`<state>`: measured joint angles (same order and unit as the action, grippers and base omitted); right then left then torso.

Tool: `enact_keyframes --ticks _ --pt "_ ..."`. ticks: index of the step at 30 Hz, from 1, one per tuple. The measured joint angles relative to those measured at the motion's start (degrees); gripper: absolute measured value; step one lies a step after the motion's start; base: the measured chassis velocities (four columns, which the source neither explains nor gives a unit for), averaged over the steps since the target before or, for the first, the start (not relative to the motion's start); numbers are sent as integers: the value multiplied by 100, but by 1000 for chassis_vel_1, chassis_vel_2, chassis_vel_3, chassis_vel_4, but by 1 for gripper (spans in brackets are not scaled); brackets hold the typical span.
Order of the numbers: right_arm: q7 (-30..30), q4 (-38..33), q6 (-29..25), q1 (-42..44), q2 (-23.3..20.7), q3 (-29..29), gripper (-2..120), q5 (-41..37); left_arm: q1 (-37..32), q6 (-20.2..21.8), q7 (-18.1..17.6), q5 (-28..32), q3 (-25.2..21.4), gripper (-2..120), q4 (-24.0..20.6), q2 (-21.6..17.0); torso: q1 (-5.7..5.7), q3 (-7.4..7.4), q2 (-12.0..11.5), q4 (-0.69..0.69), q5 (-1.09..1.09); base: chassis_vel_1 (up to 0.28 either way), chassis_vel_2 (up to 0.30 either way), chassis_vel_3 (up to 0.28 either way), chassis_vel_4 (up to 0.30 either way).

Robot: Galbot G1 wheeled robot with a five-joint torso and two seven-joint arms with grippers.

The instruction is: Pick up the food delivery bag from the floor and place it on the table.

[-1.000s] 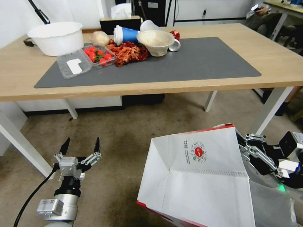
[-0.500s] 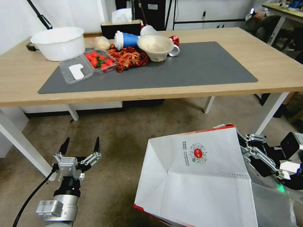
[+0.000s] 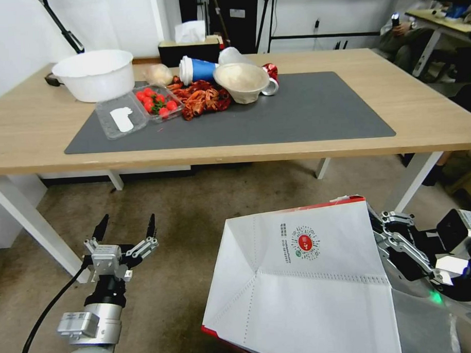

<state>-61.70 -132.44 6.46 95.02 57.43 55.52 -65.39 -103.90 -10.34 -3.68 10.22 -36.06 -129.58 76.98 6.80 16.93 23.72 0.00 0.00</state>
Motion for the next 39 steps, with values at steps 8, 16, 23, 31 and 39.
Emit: enact_keyframes --ticks 8,16,23,31,39 --pt "100 -157 26 36 -40 30 0 -10 -21 -20 4 -5 7 100 -40 5 74 130 203 0 0 0 0 0 0" --pt "69 -98 11 60 -29 49 0 49 -65 -72 10 -7 -4 100 -78 15 135 252 387 0 0 0 0 0 0" --pt "-8 26 -41 88 -15 92 0 98 -72 -82 11 -7 -15 100 -90 12 191 346 536 0 0 0 0 0 0" --pt "-57 123 -66 78 -13 104 0 125 -59 -83 8 -8 -26 100 -77 1 260 462 720 0 0 0 0 0 0" --pt "-57 91 -67 99 -1 166 0 94 -65 -83 6 -7 -27 100 -94 3 340 595 936 0 0 0 0 0 0"
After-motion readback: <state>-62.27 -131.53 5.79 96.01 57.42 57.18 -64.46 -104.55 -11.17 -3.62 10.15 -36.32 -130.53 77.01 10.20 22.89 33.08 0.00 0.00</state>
